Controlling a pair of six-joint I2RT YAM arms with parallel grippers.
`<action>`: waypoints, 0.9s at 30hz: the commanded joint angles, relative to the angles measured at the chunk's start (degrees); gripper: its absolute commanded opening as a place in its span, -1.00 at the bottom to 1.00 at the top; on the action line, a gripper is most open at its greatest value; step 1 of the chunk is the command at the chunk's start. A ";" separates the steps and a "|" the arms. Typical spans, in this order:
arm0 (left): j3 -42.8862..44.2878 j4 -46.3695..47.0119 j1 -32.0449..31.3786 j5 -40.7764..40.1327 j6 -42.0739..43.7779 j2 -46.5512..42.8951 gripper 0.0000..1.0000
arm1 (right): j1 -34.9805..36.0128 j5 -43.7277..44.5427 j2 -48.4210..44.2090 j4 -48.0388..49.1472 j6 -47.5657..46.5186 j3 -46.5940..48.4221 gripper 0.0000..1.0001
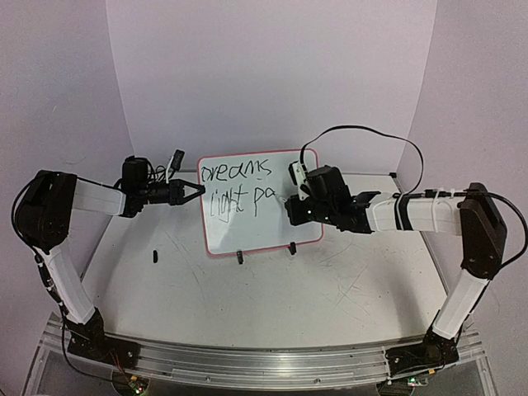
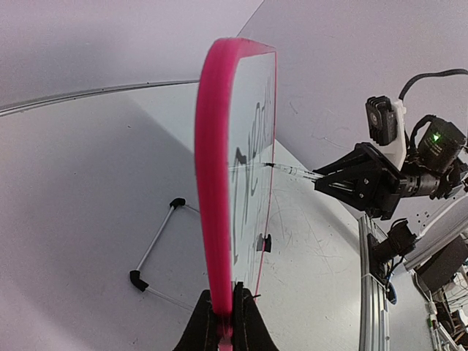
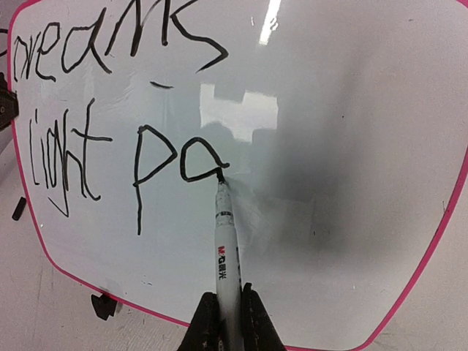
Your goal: Write a sentence on the whiteboard
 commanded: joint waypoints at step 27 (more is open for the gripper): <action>1.84 -1.20 -0.48 -4.12 3.92 -0.17 -1.00 | -0.96 -2.92 -4.93 2.89 -5.03 1.64 -1.00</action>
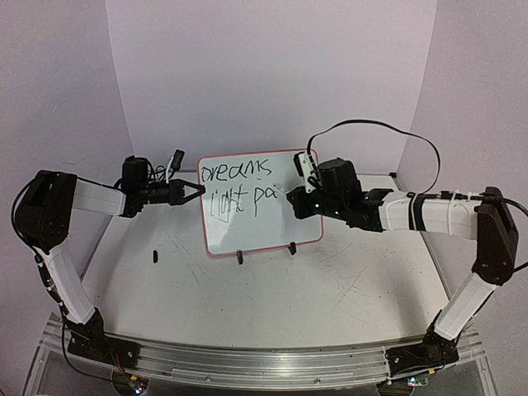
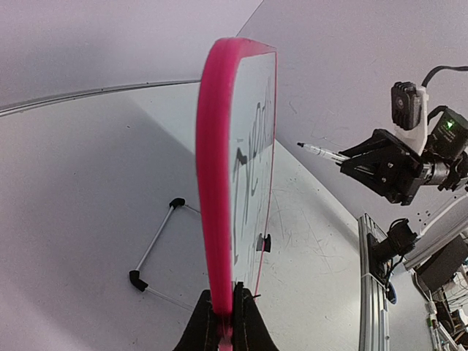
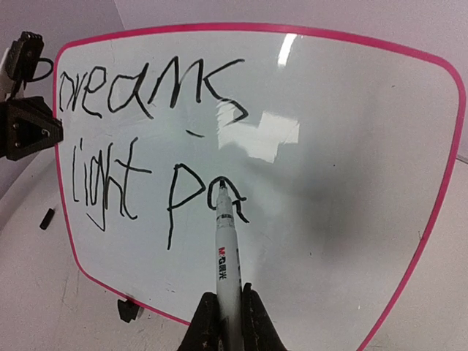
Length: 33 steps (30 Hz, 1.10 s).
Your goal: Write a sentence on the whiteboard
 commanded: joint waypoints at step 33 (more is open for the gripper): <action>1.88 -1.29 -0.74 -4.61 3.92 0.01 -1.00 | -1.03 5.91 4.30 -1.78 -4.67 8.01 -1.00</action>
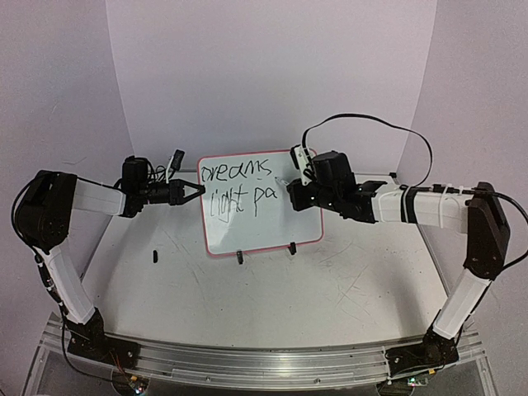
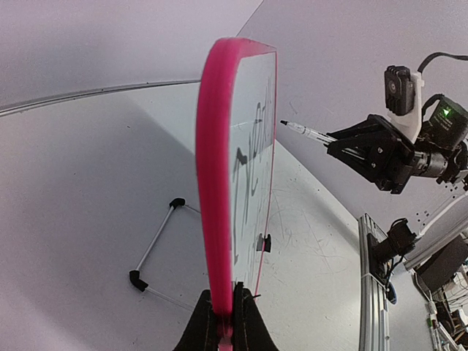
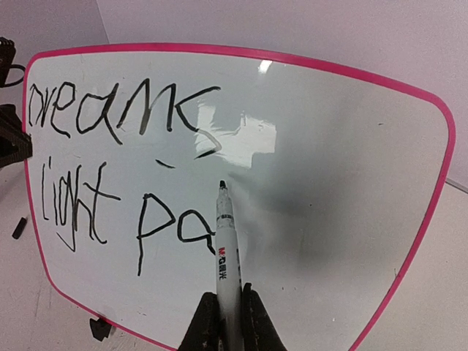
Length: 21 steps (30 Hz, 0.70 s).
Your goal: Write a sentence on the whiteboard
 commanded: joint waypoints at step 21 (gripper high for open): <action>1.83 -1.45 -0.70 -4.48 4.08 -0.07 -1.00 | -0.61 3.53 1.74 -1.25 0.50 1.06 -1.00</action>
